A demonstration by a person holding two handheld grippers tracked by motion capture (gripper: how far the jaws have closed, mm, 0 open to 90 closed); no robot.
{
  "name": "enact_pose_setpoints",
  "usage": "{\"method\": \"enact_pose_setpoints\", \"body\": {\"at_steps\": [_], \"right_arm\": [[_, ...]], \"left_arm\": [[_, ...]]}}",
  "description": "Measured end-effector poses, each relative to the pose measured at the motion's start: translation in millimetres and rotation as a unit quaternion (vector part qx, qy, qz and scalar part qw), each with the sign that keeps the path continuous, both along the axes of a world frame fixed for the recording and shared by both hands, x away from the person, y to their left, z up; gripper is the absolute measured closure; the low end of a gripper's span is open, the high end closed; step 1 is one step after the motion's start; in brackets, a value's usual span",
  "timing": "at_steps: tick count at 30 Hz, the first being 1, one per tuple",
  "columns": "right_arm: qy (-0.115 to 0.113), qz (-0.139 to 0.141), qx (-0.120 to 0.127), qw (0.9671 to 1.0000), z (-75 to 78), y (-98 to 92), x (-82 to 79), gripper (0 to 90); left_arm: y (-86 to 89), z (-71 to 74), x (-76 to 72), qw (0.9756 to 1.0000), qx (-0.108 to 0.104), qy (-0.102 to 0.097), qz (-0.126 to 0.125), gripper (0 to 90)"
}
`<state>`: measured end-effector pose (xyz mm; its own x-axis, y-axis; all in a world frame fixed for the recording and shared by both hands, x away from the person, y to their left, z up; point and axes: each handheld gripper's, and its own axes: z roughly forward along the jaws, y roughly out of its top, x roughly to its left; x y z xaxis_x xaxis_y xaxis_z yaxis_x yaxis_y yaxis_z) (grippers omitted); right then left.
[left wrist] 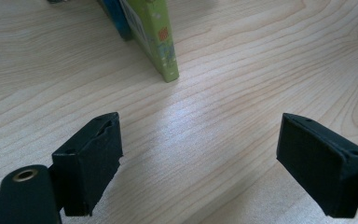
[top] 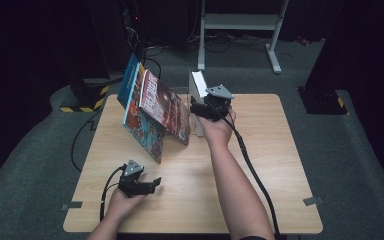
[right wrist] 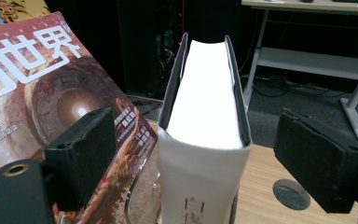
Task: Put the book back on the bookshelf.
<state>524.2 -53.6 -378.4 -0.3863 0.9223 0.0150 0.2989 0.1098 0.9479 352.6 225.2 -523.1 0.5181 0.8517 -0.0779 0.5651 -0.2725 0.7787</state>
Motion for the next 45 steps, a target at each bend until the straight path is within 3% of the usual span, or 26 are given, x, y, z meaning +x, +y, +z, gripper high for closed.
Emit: {"method": "enact_pose_setpoints", "body": {"at_steps": [22, 29, 35, 40, 45], "right_arm": [[-0.007, 0.023, 0.001, 0.9997, -0.1, -23.0, -39.4, 11.8], [0.009, 0.032, 0.004, 0.9994, -1.3, -32.8, -46.9, 11.9], [0.014, 0.036, -0.003, 0.9992, -8.4, -45.0, -59.8, 11.7], [0.030, 0.029, -0.012, 0.9991, -22.2, -69.4, -77.8, 11.7], [0.031, 0.025, -0.025, 0.9989, -35.7, -87.9, -91.6, 12.7]], "left_arm": [[-3.5, -0.8, -1.1, 1.0000, 0.003, 0.000, -0.006, 14.7], [-2.5, -0.8, -0.4, 1.0000, 0.004, 0.001, -0.006, 14.7], [-4.2, -0.9, -1.8, 1.0000, 0.006, 0.002, -0.008, 14.8], [-5.8, -1.3, -2.7, 0.9999, 0.008, 0.001, -0.008, 14.9], [-5.9, -1.4, -2.7, 0.9999, 0.011, 0.002, -0.007, 15.0]]}}
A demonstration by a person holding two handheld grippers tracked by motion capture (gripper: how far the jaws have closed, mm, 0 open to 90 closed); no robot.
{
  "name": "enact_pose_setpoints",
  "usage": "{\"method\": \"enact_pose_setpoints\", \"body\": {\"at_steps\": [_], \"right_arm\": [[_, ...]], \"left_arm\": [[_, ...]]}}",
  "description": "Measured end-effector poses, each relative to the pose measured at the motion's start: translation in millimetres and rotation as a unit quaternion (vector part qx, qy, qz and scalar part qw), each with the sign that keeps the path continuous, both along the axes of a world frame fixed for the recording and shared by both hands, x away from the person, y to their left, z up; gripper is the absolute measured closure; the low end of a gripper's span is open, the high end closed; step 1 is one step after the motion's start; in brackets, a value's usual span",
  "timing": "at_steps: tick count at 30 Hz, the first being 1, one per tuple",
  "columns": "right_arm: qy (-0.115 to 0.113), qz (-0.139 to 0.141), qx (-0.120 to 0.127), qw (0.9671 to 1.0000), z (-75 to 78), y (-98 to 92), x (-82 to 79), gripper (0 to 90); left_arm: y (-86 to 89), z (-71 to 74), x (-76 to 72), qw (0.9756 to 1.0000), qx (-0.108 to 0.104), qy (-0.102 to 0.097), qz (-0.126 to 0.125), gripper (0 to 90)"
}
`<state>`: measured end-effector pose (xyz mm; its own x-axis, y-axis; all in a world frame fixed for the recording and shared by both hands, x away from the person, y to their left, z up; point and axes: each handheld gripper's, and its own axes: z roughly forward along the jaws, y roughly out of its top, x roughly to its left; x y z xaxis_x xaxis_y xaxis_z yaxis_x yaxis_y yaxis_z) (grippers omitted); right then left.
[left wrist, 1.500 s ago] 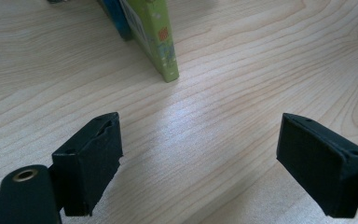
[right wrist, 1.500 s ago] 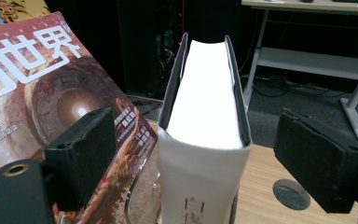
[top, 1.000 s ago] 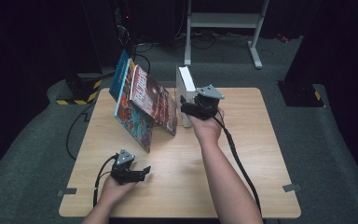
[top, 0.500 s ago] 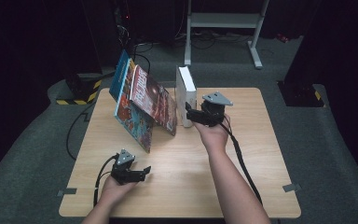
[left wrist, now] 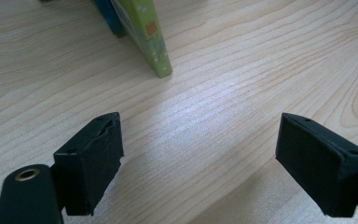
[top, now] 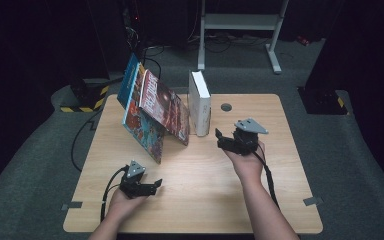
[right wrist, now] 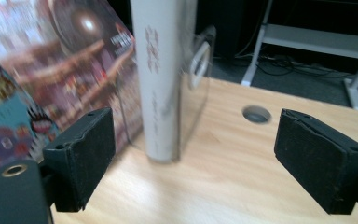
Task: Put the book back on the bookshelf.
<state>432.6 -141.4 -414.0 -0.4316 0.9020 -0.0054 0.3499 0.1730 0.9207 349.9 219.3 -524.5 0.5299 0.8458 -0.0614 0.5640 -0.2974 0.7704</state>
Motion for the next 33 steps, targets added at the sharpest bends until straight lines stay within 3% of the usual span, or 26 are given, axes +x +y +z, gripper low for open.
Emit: {"method": "enact_pose_setpoints", "body": {"at_steps": [2, 9, 15, 16, 17, 20, 21, 22, 23, 24, 29, 33], "right_arm": [[0.013, -0.003, -0.002, 0.9999, -11.2, -13.6, -10.3, 12.7], [0.028, -0.020, -0.013, 0.9993, -36.4, -42.5, -34.7, 12.8], [0.071, -0.038, -0.046, 0.9957, -76.5, -78.9, -61.1, 12.8], [0.071, -0.038, -0.046, 0.9957, -76.5, -78.9, -61.1, 12.8], [0.090, -0.046, -0.060, 0.9931, -88.6, -90.5, -66.5, 12.1], [0.104, -0.054, -0.069, 0.9907, -98.9, -103.0, -71.6, 12.8], [0.129, -0.057, -0.088, 0.9861, -107.4, -113.6, -75.4, 14.7], [0.129, -0.057, -0.088, 0.9861, -107.4, -113.6, -75.4, 14.7], [0.166, -0.052, -0.091, 0.9806, -109.7, -121.8, -75.9, 10.2], [0.179, -0.053, -0.080, 0.9793, -110.0, -125.3, -75.0, 10.1], [0.180, -0.065, -0.075, 0.9786, -110.2, -125.6, -74.5, 9.9], [0.179, -0.078, -0.077, 0.9778, -110.2, -123.5, -74.1, 10.4]], "left_arm": [[-1.2, -0.2, -0.6, 1.0000, 0.003, -0.003, 0.000, 15.1], [-1.3, -0.3, -0.1, 1.0000, 0.004, 0.000, 0.000, 15.2], [-2.3, -0.8, 0.6, 1.0000, 0.005, 0.001, 0.001, 15.2], [-2.3, -0.8, 0.6, 1.0000, 0.005, 0.001, 0.001, 15.2], [-2.7, -0.9, 0.7, 1.0000, 0.006, 0.003, 0.002, 15.3], [-2.5, -1.2, 1.6, 1.0000, 0.005, 0.005, 0.003, 16.0], [-2.5, -1.6, 1.8, 1.0000, 0.005, 0.007, 0.004, 16.0], [-2.5, -1.6, 1.8, 1.0000, 0.005, 0.007, 0.004, 16.0], [-3.1, -1.7, 1.8, 0.9999, 0.008, 0.007, 0.002, 16.4], [-3.4, -2.0, 2.0, 0.9999, 0.007, 0.007, 0.000, 17.8], [-4.9, -2.5, 5.0, 0.9998, 0.012, 0.015, 0.004, 19.1], [-8.3, -2.8, 4.2, 0.9995, 0.030, 0.010, 0.006, 19.0]]}}
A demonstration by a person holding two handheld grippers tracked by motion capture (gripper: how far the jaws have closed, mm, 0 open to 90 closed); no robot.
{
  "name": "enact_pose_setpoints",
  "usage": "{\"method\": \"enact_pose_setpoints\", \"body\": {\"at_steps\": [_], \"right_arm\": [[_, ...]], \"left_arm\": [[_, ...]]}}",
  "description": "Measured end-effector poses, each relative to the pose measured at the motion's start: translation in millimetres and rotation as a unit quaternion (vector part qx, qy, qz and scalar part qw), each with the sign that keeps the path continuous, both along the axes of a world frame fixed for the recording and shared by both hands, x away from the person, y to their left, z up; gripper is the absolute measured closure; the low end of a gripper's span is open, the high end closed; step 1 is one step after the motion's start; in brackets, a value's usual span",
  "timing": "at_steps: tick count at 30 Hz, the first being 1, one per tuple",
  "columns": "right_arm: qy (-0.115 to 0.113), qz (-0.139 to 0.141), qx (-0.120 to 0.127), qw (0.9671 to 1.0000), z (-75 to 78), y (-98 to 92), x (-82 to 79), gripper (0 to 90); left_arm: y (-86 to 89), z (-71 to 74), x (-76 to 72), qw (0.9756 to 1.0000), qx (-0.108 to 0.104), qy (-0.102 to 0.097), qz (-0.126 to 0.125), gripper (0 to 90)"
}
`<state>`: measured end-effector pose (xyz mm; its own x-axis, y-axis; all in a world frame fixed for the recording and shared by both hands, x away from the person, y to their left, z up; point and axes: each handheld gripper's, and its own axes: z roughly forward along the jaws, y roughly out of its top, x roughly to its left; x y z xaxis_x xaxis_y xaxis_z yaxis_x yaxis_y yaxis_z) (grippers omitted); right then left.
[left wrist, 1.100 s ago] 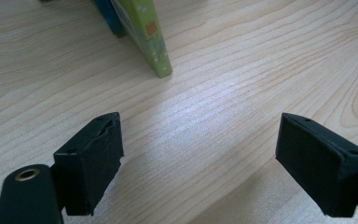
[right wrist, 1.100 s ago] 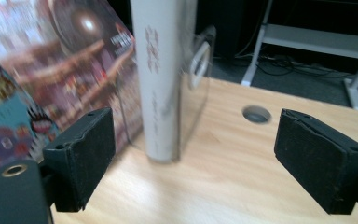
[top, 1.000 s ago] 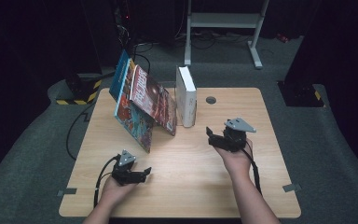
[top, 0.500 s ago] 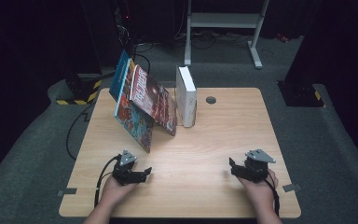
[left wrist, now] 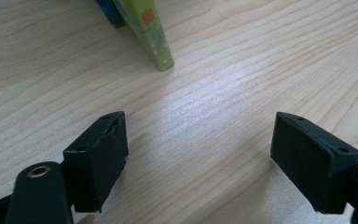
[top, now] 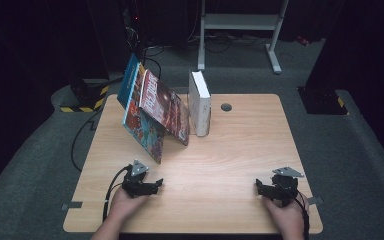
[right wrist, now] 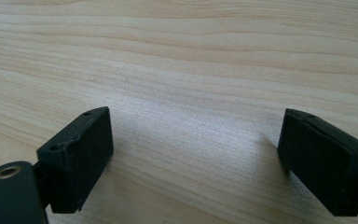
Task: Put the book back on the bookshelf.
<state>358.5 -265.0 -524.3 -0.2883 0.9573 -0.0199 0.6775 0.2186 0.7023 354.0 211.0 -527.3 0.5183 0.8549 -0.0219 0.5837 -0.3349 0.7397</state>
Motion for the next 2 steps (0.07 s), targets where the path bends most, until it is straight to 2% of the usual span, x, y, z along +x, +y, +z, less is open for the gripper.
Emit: {"method": "enact_pose_setpoints", "body": {"at_steps": [2], "right_arm": [[0.000, 0.000, 0.000, 1.0000, -0.1, 0.0, -0.1, 10.3]], "left_arm": [[-0.4, 0.1, -0.4, 1.0000, 0.004, 0.000, 0.000, 19.0]]}}
